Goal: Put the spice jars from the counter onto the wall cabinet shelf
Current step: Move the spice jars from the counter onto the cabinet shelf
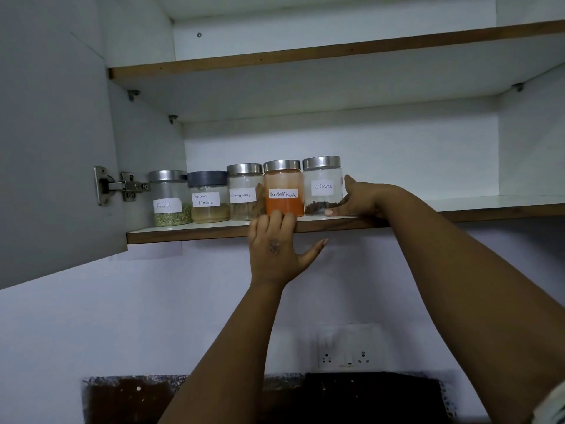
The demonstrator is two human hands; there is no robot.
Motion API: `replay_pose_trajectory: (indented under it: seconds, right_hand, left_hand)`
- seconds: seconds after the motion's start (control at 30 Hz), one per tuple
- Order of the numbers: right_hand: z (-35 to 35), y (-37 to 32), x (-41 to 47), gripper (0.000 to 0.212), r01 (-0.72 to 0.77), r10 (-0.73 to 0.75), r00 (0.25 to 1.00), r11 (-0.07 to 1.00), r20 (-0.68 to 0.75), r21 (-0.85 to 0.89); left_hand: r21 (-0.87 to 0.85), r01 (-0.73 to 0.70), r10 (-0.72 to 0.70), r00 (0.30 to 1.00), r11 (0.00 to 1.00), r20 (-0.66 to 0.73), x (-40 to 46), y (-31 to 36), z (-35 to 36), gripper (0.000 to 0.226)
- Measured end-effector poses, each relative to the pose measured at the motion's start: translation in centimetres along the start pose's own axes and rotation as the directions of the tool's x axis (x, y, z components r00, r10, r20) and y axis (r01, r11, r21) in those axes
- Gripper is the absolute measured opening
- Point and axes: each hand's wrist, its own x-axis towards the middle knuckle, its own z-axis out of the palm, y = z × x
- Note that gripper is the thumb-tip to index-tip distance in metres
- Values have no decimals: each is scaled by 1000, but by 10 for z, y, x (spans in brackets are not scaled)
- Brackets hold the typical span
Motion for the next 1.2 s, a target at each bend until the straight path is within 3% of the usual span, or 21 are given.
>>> replay_pose_trajectory:
  seconds: [0.17, 0.23, 0.33, 0.47, 0.6, 0.73, 0.8, 0.87, 0.97, 1.0, 1.1, 1.2]
  right_hand:
    - [1, -5, -19, 114, -31, 29, 999, 998, -25, -58]
    - [10, -5, -29, 103, -42, 40, 999, 994, -21, -97]
    - [22, 0, -45, 75, -79, 54, 994, 955, -92, -287]
    - [26, 8, -78, 61, -39, -47, 979, 911, -198, -410]
    - [54, 42, -104, 53, 102, -292, 874, 891, -388, -442]
    - [107, 87, -135, 54, 281, -389, 763, 919, -516, -277]
    - [145, 116, -154, 53, 289, -340, 821, 940, -458, -180]
    - [186, 146, -177, 55, 213, -234, 917, 972, -322, -99]
    - [243, 179, -216, 56, 97, -95, 987, 995, -127, 5]
    - [262, 188, -229, 57, 63, -61, 996, 998, -67, 28]
    - [309, 209, -268, 60, -14, 17, 993, 1000, 113, -24]
    - [343, 227, -303, 72, -72, 105, 939, 991, 327, -111]
  left_hand:
    - [16, 2, -3, 999, 1000, 43, -1, 0, -3, 62]
    - [9, 2, -2, 998, 1000, 63, -1, 0, -6, 63]
    - [13, -2, 1, 994, 1000, 107, 0, 2, -14, 63]
    - [-37, 20, -14, 987, 999, 162, -5, 4, -27, 57]
    - [-113, 141, -104, 952, 983, 286, -30, 11, -41, 76]
    - [-186, 299, -202, 888, 936, 413, -77, 37, -71, 90]
    - [-224, 443, -299, 827, 868, 477, -117, 50, -84, 93]
    - [-225, 605, -390, 711, 764, 585, -164, 65, -93, 96]
    - [-144, 895, -505, 364, 422, 783, -235, 98, -109, 96]
    - [-113, 912, -486, 311, 394, 817, -257, 110, -116, 94]
    - [-55, 858, -316, 246, 510, 916, -324, 140, -138, 93]
    - [87, 879, -264, 46, 468, 963, -377, 159, -161, 88]
